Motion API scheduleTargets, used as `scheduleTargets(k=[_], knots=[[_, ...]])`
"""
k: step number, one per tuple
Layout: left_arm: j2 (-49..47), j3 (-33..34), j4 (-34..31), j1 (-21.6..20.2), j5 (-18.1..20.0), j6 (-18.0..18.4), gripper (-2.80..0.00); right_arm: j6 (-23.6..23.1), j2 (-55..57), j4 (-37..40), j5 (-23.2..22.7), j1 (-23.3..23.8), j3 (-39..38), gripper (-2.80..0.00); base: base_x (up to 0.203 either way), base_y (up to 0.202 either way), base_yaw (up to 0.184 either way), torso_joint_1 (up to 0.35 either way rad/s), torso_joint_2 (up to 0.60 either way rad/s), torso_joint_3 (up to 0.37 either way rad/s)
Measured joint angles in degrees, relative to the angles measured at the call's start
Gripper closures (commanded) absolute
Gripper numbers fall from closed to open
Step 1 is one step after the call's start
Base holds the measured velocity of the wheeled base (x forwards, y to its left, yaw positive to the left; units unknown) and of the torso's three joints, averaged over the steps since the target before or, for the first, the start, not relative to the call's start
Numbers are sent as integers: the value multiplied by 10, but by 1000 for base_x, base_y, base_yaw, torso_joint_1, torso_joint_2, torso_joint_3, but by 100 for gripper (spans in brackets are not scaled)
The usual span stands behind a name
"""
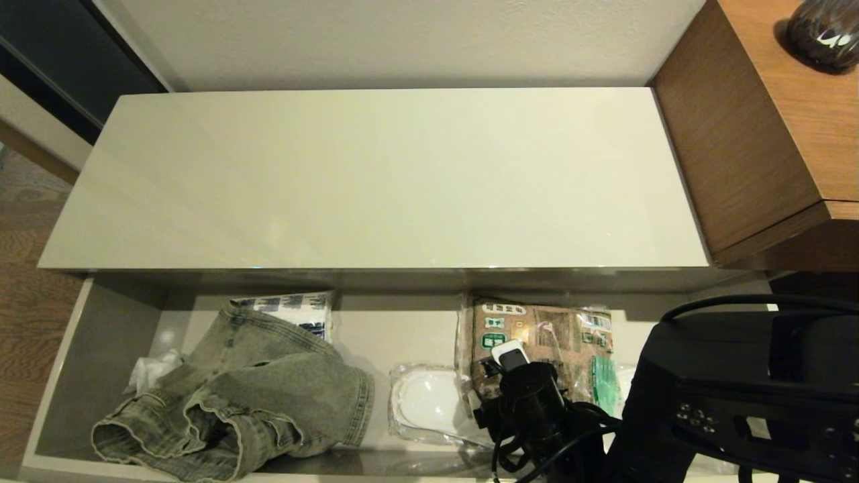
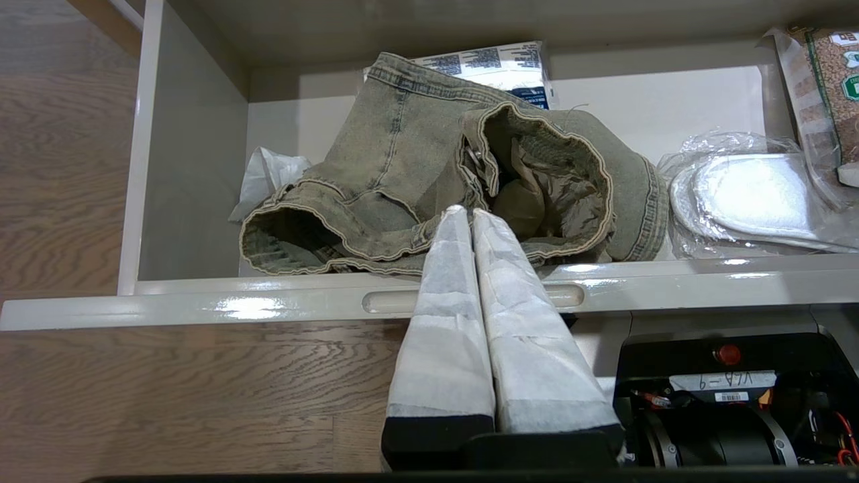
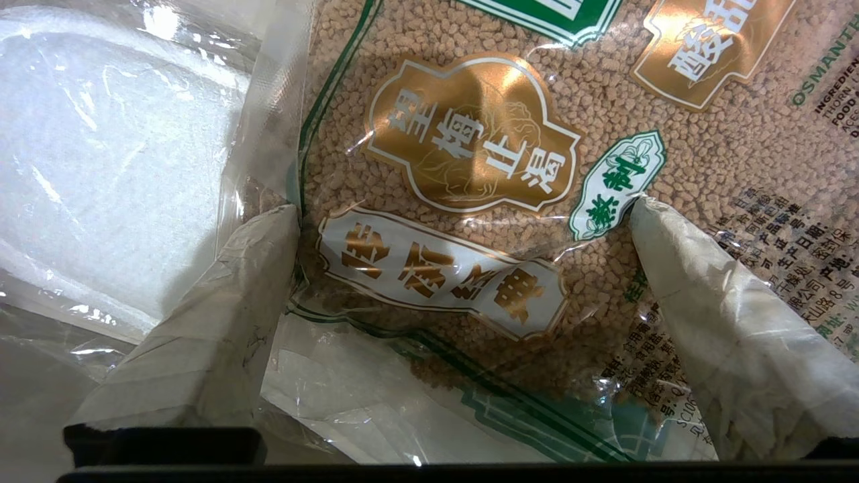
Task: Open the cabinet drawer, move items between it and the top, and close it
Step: Take out the solid drinks from the drawer
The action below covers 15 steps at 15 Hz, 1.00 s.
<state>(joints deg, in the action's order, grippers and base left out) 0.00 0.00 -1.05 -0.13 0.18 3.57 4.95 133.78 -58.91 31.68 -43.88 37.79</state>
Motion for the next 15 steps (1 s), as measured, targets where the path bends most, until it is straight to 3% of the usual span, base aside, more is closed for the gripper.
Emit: scheduleTargets(k=[15], knots=[[0, 0, 0, 0, 0, 0, 0, 39, -35, 12, -78, 28, -6, -280, 0, 0, 0, 0, 0, 0]])
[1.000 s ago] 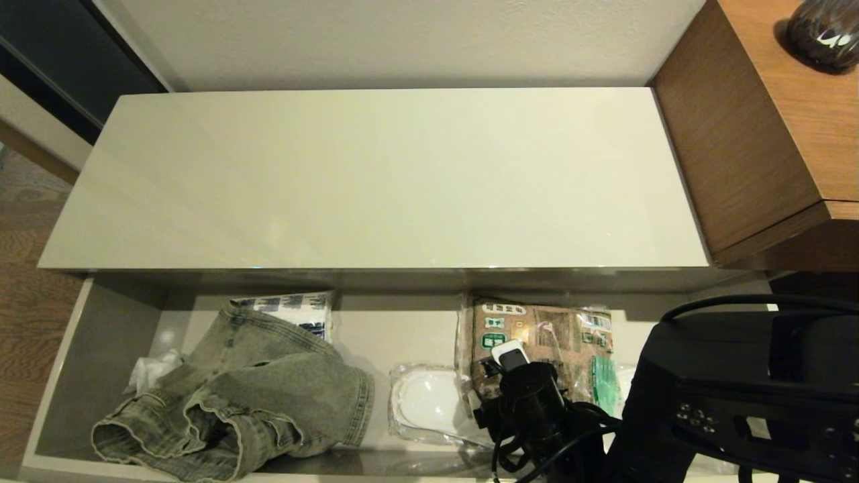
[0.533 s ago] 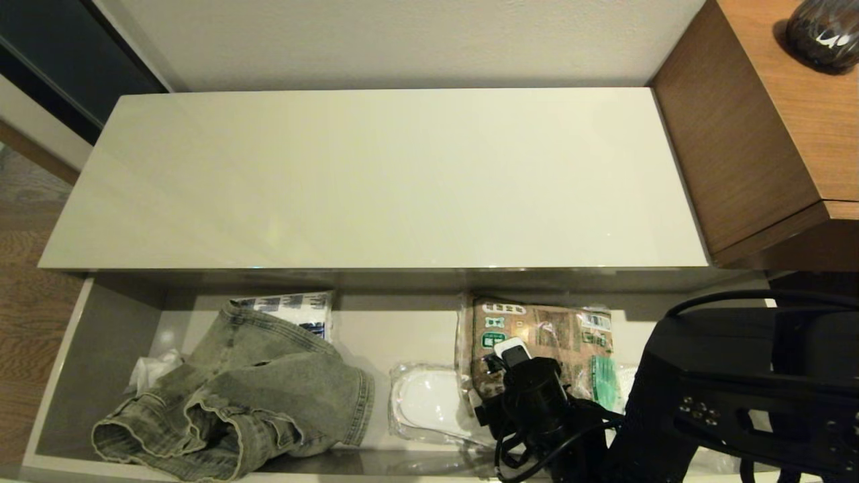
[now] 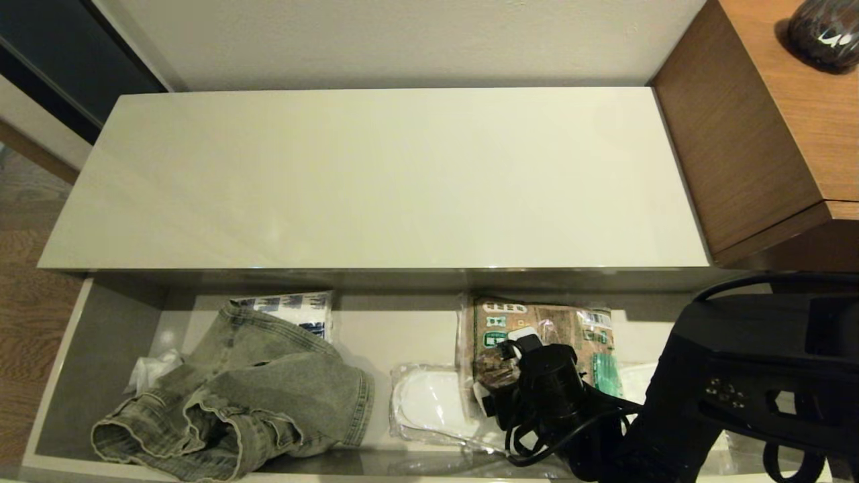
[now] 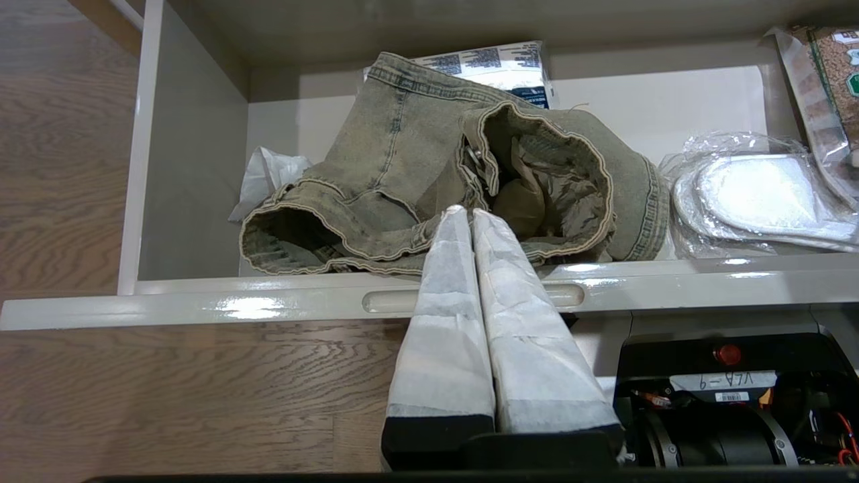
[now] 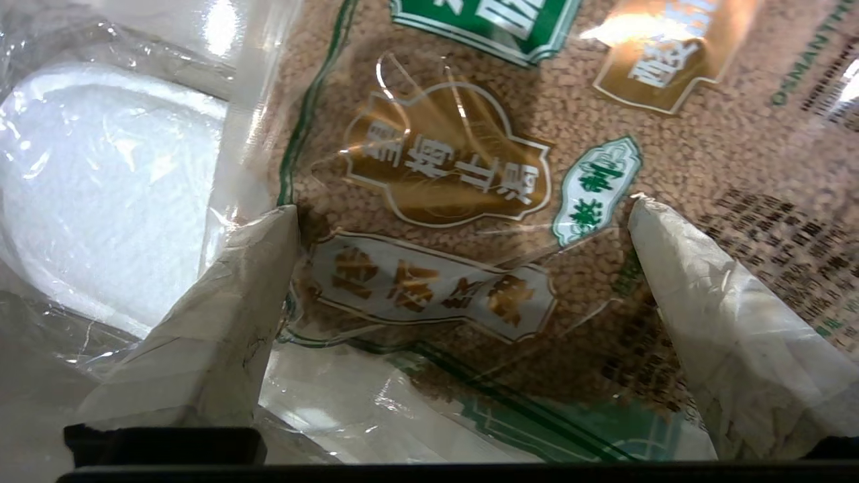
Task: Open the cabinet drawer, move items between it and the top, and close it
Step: Take out the solid drinks from the drawer
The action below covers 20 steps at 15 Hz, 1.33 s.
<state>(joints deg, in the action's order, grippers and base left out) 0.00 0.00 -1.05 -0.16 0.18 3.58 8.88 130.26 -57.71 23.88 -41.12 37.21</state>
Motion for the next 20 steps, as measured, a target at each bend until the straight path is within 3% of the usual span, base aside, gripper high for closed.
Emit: scheduleTargets(k=[20], knots=[[0, 0, 0, 0, 0, 0, 0, 21, -8, -2, -3, 5, -8, -280, 0, 0, 0, 0, 0, 0]])
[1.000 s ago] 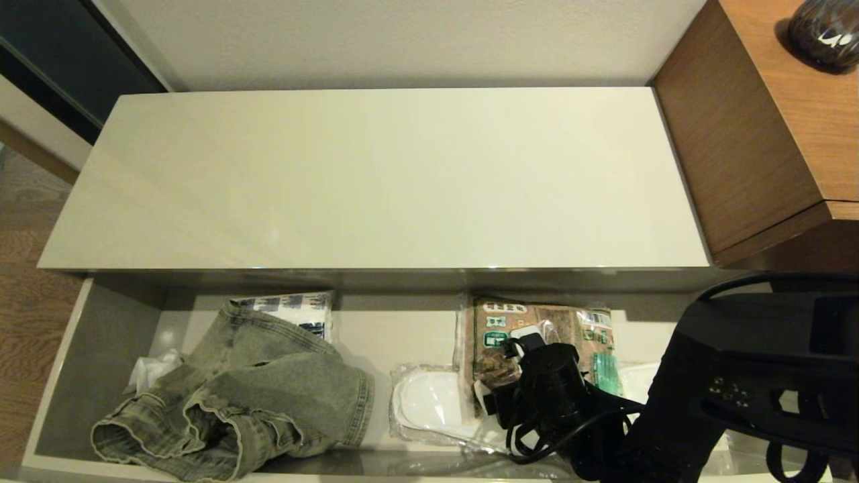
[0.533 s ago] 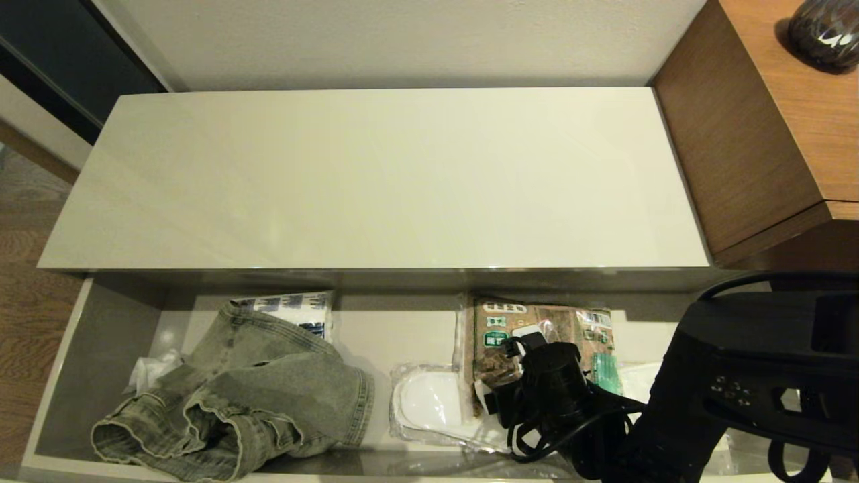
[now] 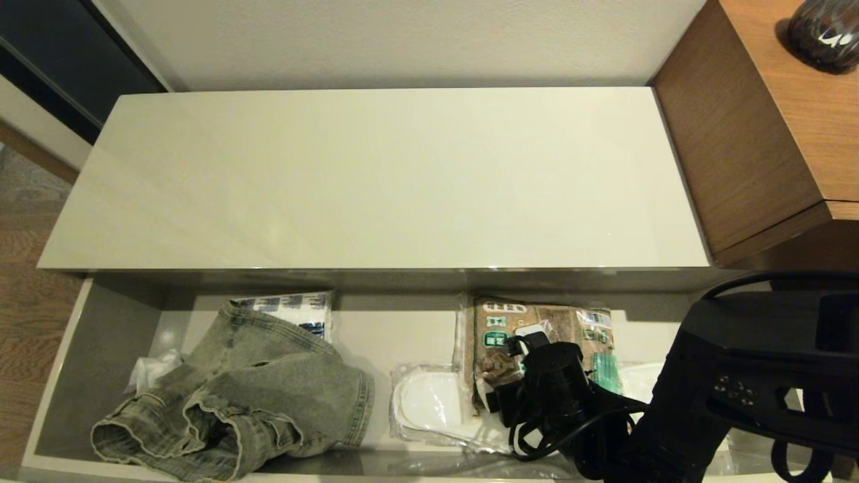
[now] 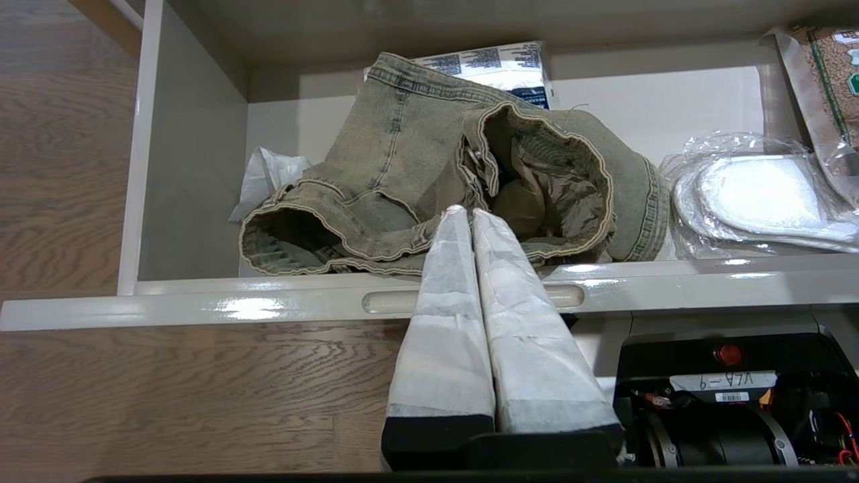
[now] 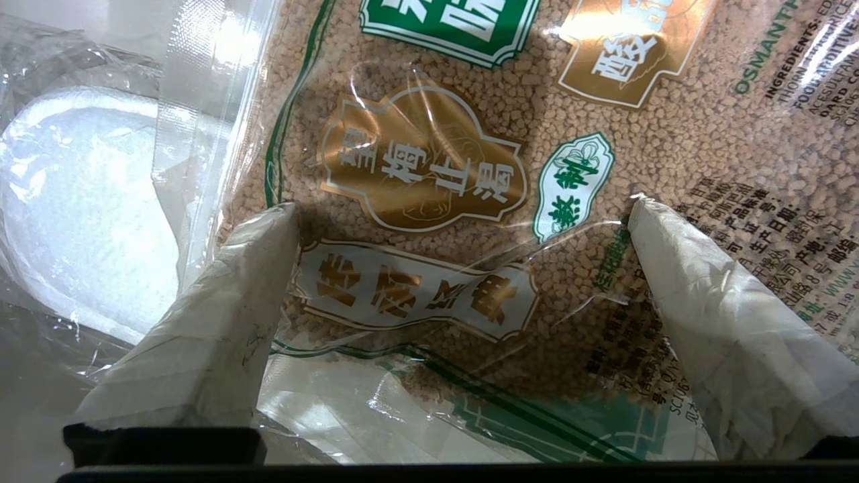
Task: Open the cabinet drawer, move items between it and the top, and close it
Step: Take out the solid drinks from the drawer
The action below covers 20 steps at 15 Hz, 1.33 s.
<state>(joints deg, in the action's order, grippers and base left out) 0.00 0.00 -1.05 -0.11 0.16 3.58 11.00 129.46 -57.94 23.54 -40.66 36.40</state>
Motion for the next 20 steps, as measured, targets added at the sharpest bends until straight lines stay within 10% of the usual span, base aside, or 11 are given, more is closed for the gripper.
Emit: scheduleTargets(k=[1, 2, 20], knots=[[0, 0, 0, 0, 0, 0, 0, 0, 0, 0, 0, 0, 0, -280, 0, 0, 0, 0, 0, 0], [0, 0, 0, 0, 0, 0, 0, 0, 0, 1, 0, 0, -1, 0, 0, 0, 0, 0, 0, 0], [0, 0, 0, 0, 0, 0, 0, 22, -42, 14, 8, -3, -10, 0, 0, 0, 0, 0, 0, 0]])
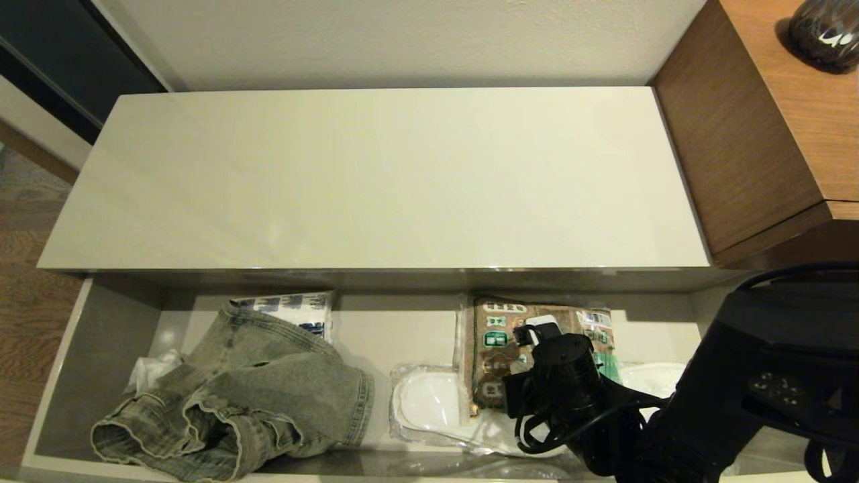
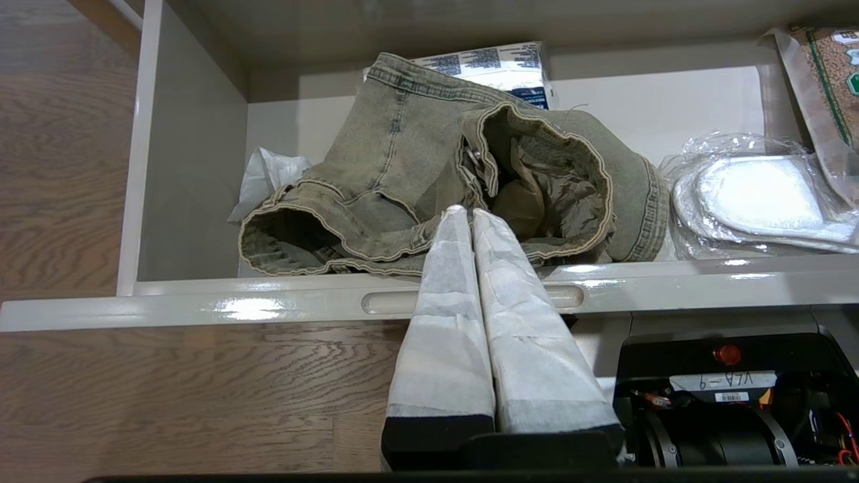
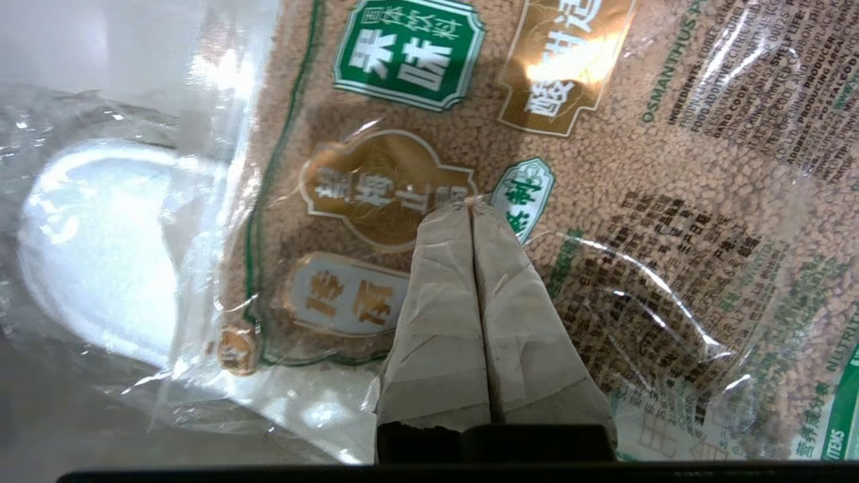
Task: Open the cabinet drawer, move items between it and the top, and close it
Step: Take out the solid drinks from the drawer
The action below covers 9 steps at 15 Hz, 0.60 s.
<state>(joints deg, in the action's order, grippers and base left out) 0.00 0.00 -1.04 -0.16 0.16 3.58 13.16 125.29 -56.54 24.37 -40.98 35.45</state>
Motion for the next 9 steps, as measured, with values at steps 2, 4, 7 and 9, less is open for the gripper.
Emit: scheduleTargets(k=[2, 4, 7, 9], knots=[[0, 0, 0, 0, 0, 0, 0, 3, -18, 20, 0, -5, -5, 0, 0, 0, 0, 0, 0, 0], [0, 0, 0, -1, 0, 0, 0, 3, -29, 25, 0, -15, -12, 0, 0, 0, 0, 0, 0, 0], [0, 0, 0, 0, 0, 0, 0, -3, -38, 65, -1, -28, -19, 0, 0, 0, 0, 0, 0, 0], [0, 0, 0, -1, 0, 0, 0, -3, -36, 103, 1, -30, -13, 0, 0, 0, 0, 0, 0, 0]])
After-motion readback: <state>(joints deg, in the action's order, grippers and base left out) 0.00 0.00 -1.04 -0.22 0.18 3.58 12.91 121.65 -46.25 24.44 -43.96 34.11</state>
